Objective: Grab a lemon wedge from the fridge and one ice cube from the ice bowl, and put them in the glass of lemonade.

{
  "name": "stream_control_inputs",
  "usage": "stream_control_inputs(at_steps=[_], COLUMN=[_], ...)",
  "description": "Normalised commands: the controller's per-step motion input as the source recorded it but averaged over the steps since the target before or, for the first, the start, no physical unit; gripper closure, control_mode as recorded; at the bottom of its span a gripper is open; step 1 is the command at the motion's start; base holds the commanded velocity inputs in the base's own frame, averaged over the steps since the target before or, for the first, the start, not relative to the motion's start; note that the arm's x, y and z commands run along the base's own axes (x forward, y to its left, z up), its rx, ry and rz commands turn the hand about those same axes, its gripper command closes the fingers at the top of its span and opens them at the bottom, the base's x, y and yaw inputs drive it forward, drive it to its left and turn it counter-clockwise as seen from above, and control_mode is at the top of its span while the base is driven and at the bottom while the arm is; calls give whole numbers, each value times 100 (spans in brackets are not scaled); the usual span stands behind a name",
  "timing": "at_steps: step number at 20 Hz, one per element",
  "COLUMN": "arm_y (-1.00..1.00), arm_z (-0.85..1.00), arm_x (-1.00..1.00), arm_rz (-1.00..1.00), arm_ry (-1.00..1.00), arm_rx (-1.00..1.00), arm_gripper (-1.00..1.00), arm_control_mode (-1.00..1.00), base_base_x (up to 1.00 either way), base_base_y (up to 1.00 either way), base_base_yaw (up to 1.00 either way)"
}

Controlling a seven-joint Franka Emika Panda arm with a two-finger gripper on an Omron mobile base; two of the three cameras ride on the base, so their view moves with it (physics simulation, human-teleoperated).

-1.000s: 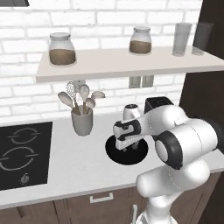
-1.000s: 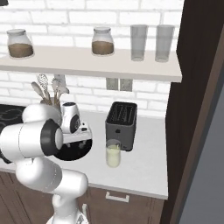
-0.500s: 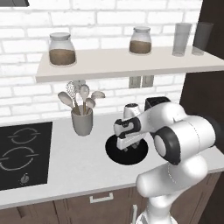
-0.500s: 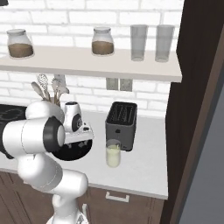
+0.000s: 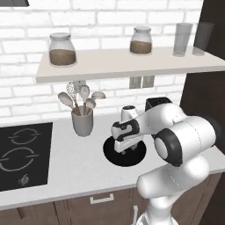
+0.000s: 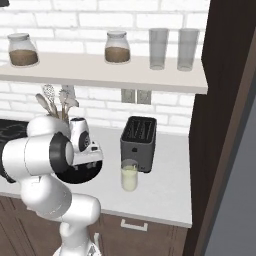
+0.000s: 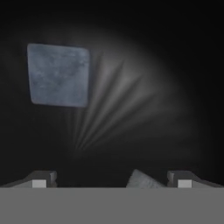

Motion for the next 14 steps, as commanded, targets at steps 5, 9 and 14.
stream_control_inputs(at_steps=[5, 9, 14], arm_y=[18, 3, 2], arm_z=[3, 0, 0], arm_x=[-6, -3, -6], arm_rz=[0, 0, 0], arm_ry=[0, -5, -1], arm_rx=[0, 0, 0], arm_gripper=[-100, -100, -100], arm_control_mode=[-100, -100, -100], base_base_x=[0, 0, 0], base_base_y=[0, 0, 0], base_base_yaw=[0, 0, 0])
